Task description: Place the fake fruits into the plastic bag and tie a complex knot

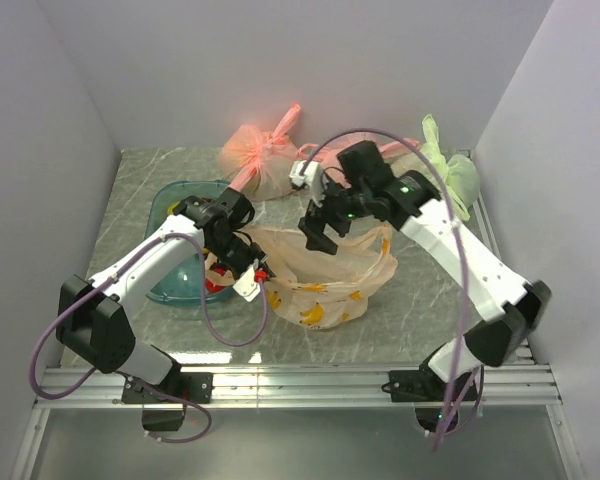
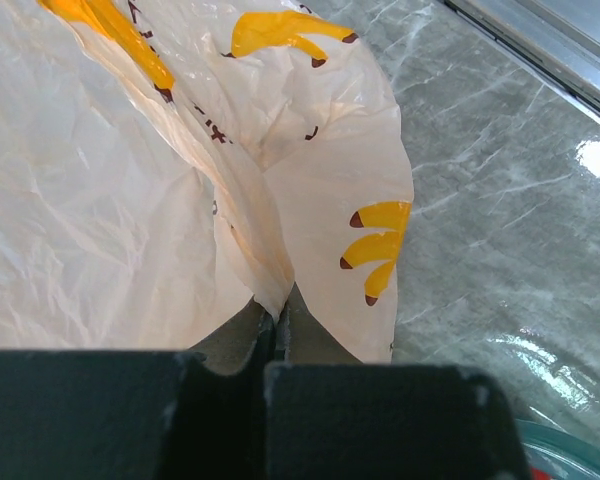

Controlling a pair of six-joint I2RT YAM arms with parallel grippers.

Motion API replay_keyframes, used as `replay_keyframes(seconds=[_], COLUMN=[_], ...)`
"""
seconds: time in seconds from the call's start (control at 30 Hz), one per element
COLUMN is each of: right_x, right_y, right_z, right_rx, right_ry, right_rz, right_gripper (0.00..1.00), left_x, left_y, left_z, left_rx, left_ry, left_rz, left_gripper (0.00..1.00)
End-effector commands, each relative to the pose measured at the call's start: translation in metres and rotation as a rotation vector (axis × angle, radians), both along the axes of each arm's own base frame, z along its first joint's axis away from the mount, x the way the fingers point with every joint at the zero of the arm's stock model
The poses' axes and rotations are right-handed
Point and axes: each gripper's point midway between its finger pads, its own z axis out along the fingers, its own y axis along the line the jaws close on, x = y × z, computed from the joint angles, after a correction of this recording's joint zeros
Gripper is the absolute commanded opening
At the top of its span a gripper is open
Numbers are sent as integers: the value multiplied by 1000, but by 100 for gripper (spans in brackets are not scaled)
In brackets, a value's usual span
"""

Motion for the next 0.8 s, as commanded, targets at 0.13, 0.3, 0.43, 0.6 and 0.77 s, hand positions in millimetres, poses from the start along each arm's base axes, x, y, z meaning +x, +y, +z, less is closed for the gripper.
replay_keyframes(seconds=[0.13, 0.3, 0.43, 0.6, 0.77], right_x=[-1, 24, 65, 59, 52], right_y=[17, -1, -44, -82, -87], right_z=[-49, -81, -30, -7, -22], right_rx=[-93, -150, 90, 261, 308], right_ry=[167, 277, 324, 255, 269], right_rz=[35, -114, -469, -719, -788], right_gripper=[99, 30, 0, 0, 0], left_x=[-4, -7, -17, 0, 43], left_y=[-6, -1, 26, 48, 24], left_z=[13, 6, -32, -63, -36], left_rx=[-70, -80, -27, -48, -177], left_ry=[-32, -52, -88, -183, -188], left_rz=[-37, -9, 5, 61, 168], left_gripper=[1, 1, 1, 1, 27])
